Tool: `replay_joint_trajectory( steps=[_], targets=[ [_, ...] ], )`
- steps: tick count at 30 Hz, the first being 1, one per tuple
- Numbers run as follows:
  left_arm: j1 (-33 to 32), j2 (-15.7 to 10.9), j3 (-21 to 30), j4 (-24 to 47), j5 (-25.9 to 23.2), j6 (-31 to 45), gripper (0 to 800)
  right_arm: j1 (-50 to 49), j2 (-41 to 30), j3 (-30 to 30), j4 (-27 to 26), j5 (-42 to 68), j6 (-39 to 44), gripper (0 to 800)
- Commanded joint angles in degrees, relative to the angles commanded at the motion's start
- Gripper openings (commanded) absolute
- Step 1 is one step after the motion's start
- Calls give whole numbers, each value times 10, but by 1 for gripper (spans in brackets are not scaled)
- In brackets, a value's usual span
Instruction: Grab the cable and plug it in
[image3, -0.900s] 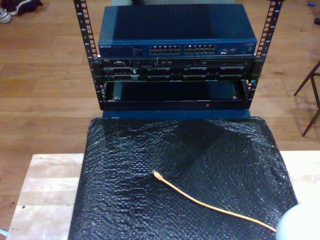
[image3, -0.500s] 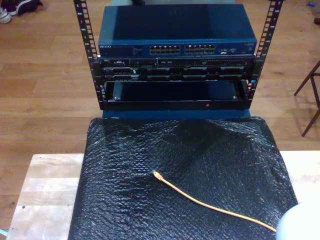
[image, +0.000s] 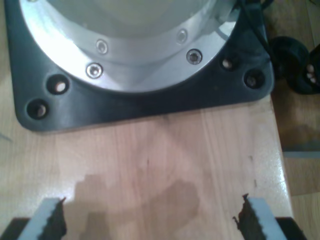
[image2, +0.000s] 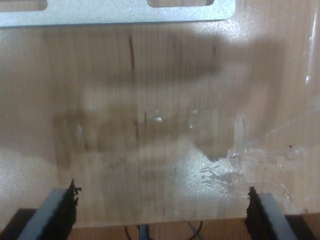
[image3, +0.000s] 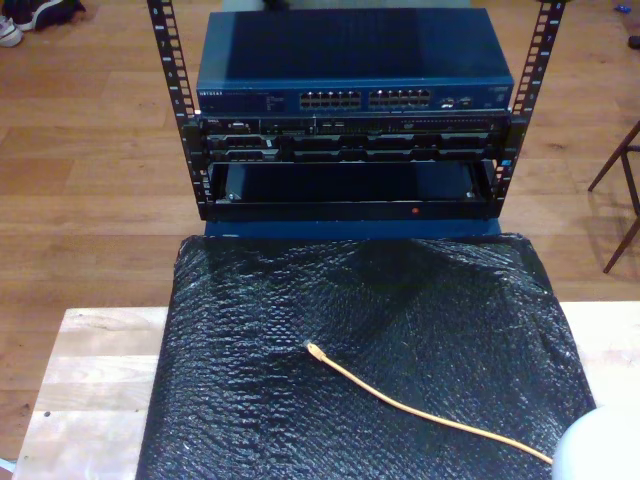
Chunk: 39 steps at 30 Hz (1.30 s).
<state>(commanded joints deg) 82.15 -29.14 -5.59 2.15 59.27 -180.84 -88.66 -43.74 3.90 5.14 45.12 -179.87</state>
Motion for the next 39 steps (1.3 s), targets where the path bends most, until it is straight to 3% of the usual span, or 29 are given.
replay_joint_trajectory(
  steps=[39],
  targets=[
    [0,-1,-4,4,3,-1,800,1,-2,-9,1,12,0,800]
  ],
)
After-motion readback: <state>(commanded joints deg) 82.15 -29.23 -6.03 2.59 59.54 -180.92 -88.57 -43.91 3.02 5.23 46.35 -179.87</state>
